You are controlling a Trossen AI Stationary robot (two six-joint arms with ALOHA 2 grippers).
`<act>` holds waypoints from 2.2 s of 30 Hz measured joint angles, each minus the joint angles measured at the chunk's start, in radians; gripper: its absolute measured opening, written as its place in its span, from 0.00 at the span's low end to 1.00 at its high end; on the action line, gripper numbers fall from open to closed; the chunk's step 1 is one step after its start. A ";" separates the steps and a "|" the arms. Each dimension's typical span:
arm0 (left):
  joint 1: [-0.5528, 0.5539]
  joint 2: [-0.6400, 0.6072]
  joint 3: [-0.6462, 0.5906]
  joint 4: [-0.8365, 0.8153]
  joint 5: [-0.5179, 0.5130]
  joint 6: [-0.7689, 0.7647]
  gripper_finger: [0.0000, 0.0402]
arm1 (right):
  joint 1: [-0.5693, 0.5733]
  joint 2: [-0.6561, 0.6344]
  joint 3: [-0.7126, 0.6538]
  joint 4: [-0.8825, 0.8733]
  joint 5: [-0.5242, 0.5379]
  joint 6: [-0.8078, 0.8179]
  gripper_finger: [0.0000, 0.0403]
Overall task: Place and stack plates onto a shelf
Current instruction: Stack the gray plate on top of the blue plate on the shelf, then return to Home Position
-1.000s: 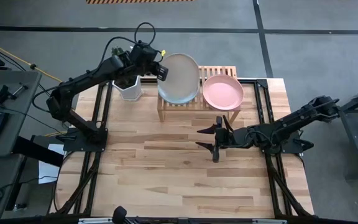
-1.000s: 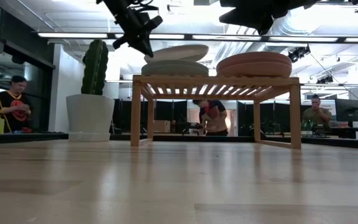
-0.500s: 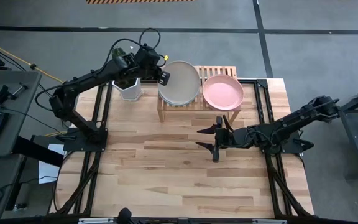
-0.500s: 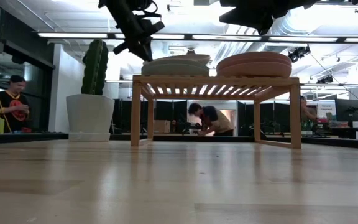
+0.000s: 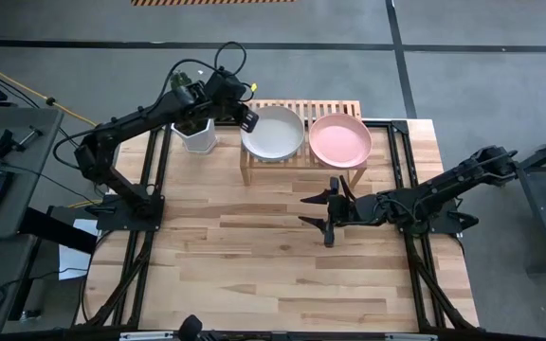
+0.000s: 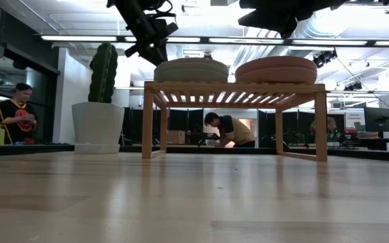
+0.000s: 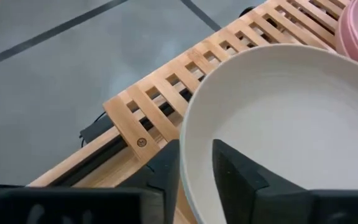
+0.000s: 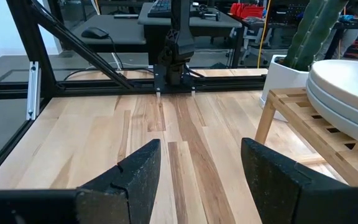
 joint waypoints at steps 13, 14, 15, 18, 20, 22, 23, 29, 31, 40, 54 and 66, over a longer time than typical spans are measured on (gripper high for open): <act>-0.014 -0.130 0.000 0.061 0.051 0.090 0.36 | 0.000 0.000 0.000 -0.001 0.040 0.000 0.51; -0.030 -0.150 -0.005 0.064 0.068 0.109 0.36 | 0.000 0.000 0.000 -0.001 0.040 0.000 0.51; -0.050 -0.172 -0.019 0.071 0.079 0.125 0.37 | 0.000 0.000 0.000 -0.001 0.040 0.000 0.51; -0.129 -0.265 -0.125 0.177 0.088 0.163 0.37 | 0.000 0.000 0.000 -0.002 0.040 0.002 0.51; -0.188 -0.341 -0.236 0.304 0.087 0.178 0.37 | 0.000 0.000 0.000 -0.005 0.040 0.014 0.51; -0.250 -0.430 -0.374 0.434 0.086 0.188 0.37 | 0.003 0.000 0.000 -0.006 0.039 0.031 0.51; -0.284 -0.471 -0.443 0.502 0.087 0.199 0.37 | 0.006 0.000 0.000 -0.007 0.038 0.041 0.51; -0.455 -0.699 -0.872 0.882 0.090 0.231 0.37 | 0.025 0.000 0.000 -0.010 0.035 0.045 0.51; -0.496 -0.755 -0.997 1.012 0.081 0.233 0.37 | 0.028 0.000 0.000 -0.006 0.035 0.045 0.51; -0.534 -0.904 -1.260 1.218 0.050 0.239 0.36 | 0.020 0.000 0.000 0.019 0.044 0.045 0.51; -0.563 -1.029 -1.435 1.241 0.049 0.153 0.21 | 0.021 0.000 0.000 -0.006 0.044 0.106 0.51; -0.632 -1.052 -1.496 1.242 -0.043 0.220 0.01 | 0.020 0.000 0.000 0.009 0.026 0.112 0.51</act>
